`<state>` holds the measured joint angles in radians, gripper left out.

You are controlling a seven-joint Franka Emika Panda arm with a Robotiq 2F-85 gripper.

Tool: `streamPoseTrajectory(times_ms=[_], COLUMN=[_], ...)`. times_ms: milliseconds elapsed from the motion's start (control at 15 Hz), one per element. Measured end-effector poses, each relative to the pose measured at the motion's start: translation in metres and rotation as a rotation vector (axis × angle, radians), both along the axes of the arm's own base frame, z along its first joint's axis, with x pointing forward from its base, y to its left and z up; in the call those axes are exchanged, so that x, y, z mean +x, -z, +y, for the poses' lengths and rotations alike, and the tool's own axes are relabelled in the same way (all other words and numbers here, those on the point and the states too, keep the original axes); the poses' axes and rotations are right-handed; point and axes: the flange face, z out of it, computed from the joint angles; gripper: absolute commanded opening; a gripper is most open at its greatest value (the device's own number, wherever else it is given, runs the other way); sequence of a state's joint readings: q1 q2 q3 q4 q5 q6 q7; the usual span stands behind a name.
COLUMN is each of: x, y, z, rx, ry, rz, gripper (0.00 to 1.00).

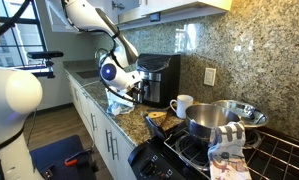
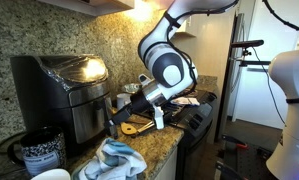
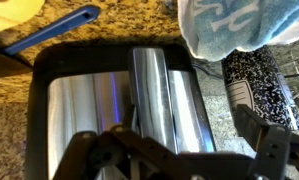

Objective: Open and then close the drawer of the air fryer

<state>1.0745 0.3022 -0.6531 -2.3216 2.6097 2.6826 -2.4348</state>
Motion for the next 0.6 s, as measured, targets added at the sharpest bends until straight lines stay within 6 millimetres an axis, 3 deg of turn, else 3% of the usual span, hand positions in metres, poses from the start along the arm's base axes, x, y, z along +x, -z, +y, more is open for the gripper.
streamPoseTrajectory(times_ms=[533,600], x=[0.0050,0.0051], y=[0.0020,0.0022], z=[-0.0012,-0.0008], rx=[0.009,0.009], ry=[0.004,0.003], rz=[-0.014,-0.015], gripper=[1.00,0.75])
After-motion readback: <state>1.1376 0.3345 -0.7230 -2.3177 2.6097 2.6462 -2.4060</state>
